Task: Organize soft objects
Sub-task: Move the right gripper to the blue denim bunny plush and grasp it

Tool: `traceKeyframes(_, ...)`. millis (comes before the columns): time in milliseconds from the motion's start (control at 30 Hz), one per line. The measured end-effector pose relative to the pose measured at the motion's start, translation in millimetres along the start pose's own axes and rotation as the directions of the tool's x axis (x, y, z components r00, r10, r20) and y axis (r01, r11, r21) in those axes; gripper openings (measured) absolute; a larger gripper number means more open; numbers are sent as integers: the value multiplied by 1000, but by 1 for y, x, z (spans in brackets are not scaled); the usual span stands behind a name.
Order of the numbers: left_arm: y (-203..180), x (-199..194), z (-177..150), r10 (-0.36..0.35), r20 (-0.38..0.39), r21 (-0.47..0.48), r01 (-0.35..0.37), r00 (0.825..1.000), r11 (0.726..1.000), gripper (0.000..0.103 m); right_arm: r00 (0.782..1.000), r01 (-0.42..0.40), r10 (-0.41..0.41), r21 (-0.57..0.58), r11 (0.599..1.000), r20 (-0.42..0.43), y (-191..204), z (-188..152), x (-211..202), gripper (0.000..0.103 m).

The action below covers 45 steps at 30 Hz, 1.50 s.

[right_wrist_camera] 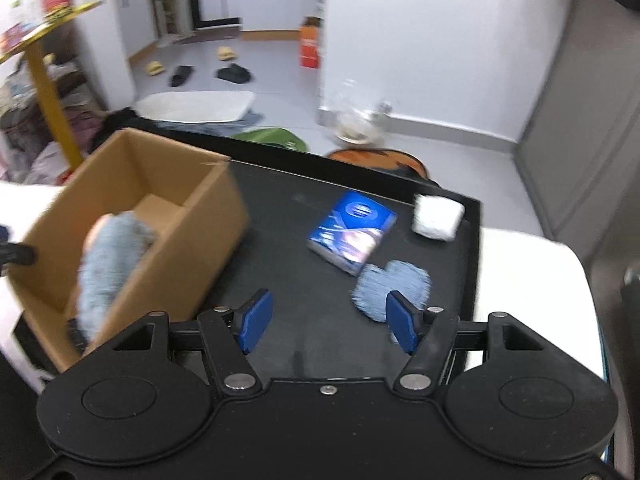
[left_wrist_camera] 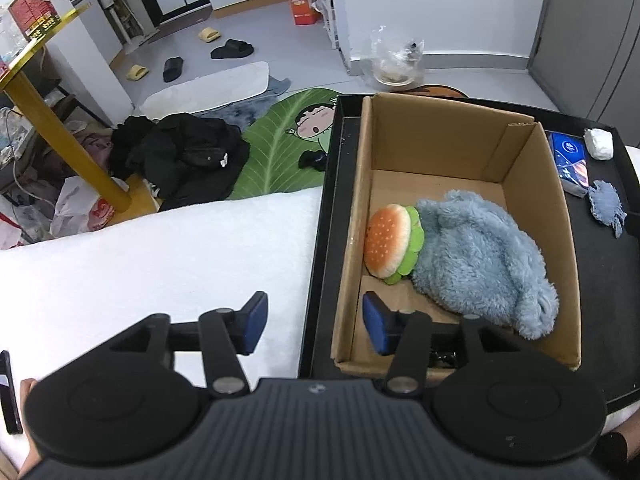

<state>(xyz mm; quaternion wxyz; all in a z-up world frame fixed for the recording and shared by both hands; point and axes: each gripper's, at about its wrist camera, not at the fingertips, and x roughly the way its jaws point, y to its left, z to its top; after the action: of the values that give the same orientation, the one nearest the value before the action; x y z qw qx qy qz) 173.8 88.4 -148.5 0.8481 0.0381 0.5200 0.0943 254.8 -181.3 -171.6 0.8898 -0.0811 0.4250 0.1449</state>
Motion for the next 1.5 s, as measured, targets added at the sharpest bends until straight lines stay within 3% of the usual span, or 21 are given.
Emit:
traceKeyframes(100, -1, 2, 2, 16, -9, -5, -16, 1000, 1000, 56, 1000, 15, -15, 43, 999, -10, -15, -1, 10, 72)
traceKeyframes(300, -4, 12, 8, 44, -54, 7, -43, 998, 999, 57, 998, 55, -53, 62, 997, -37, -30, 0, 33, 73)
traceKeyframes(700, -24, 23, 15, 109, -95, 58, -104, 989, 993, 57, 997, 61, -63, -38, 997, -34, -35, 4, 66, 75)
traceKeyframes(1067, -37, 27, 20, 212, -91, 69, -206, 973, 976, 57, 999, 50, -51, -48, 998, -18, -34, 0, 79, 76)
traceKeyframes(1233, -42, 28, 20, 247, -91, 105, -237, 965, 966, 59, 998, 60, -61, -54, 997, -20, -33, -2, 88, 67)
traceKeyframes(1400, -44, 28, 20, 264, -85, 115, -254, 961, 960, 61, 999, 48, -49, -63, 997, -6, -33, -5, 83, 45)
traceKeyframes(1500, -47, 27, 20, 264, -86, 121, -253, 961, 960, 61, 999, 39, -40, -69, 997, -14, -31, -7, 78, 39)
